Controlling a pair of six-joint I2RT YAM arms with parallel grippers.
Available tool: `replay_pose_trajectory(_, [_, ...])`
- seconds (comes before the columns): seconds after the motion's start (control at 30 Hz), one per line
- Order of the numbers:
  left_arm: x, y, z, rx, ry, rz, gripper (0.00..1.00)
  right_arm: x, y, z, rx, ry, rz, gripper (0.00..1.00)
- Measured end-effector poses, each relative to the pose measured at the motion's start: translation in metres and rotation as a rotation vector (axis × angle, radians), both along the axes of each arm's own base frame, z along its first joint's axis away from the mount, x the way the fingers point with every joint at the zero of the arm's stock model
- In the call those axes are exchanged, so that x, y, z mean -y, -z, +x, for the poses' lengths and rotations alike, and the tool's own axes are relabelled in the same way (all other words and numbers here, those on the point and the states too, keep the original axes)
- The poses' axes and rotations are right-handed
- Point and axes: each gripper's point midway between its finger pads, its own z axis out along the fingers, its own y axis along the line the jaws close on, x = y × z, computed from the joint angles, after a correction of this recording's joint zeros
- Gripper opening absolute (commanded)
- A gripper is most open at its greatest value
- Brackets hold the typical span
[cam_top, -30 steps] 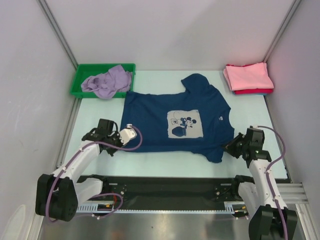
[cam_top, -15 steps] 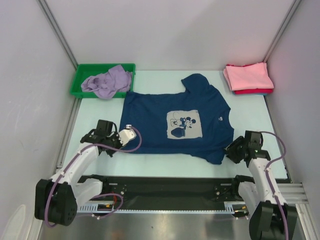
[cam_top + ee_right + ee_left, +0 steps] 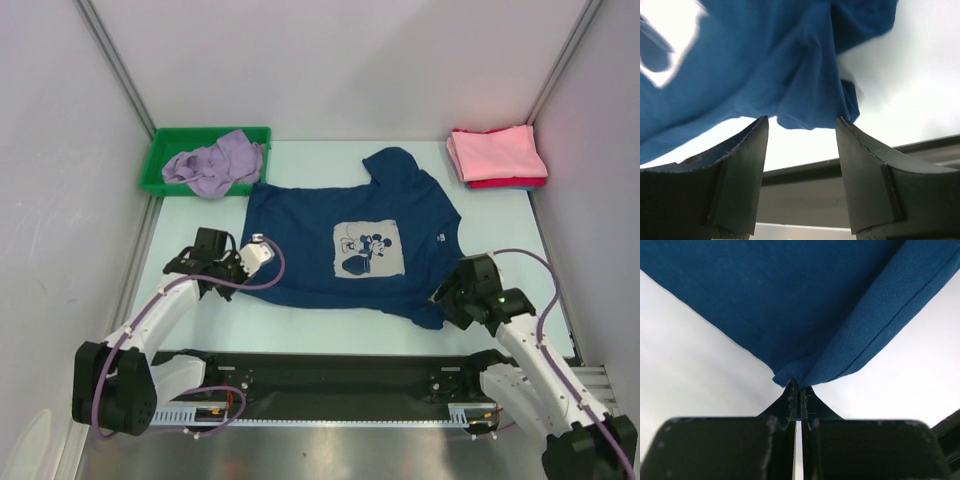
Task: Fold and stack the t-shirts
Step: Fold the tshirt
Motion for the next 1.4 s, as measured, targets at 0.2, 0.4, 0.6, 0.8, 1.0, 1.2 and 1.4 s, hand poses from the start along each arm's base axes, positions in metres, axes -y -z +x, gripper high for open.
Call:
replay_pose_trajectory(0.2, [0.002,-0.002,0.000,0.004,-0.004,-0.013,0.00,-0.012,0.021,-0.010,-0.093,-0.016,-0.065,0.32])
replay_pose_trajectory(0.4, [0.001,-0.006,-0.002,0.015,-0.006,-0.010,0.00,0.002,0.025,-0.007,-0.083,0.041,-0.136,0.00])
replay_pose_trajectory(0.6, [-0.007,-0.011,-0.003,0.038,-0.017,0.023,0.00,0.019,0.007,-0.004,-0.004,0.096,-0.141,0.00])
replay_pose_trajectory(0.8, [-0.013,-0.011,0.000,0.045,-0.035,0.054,0.00,0.020,-0.024,0.018,0.048,0.088,-0.061,0.00])
replay_pose_trajectory(1.0, [-0.012,-0.011,0.032,0.058,-0.058,0.073,0.00,0.017,-0.032,0.075,0.077,0.023,0.050,0.00])
replay_pose_trajectory(1.2, [-0.016,0.006,0.060,0.043,-0.084,0.121,0.00,0.009,-0.024,0.134,0.088,-0.081,0.066,0.00])
replay_pose_trajectory(1.4, [-0.021,0.011,0.075,0.049,-0.106,0.157,0.00,0.020,-0.032,0.186,0.162,-0.094,0.049,0.00])
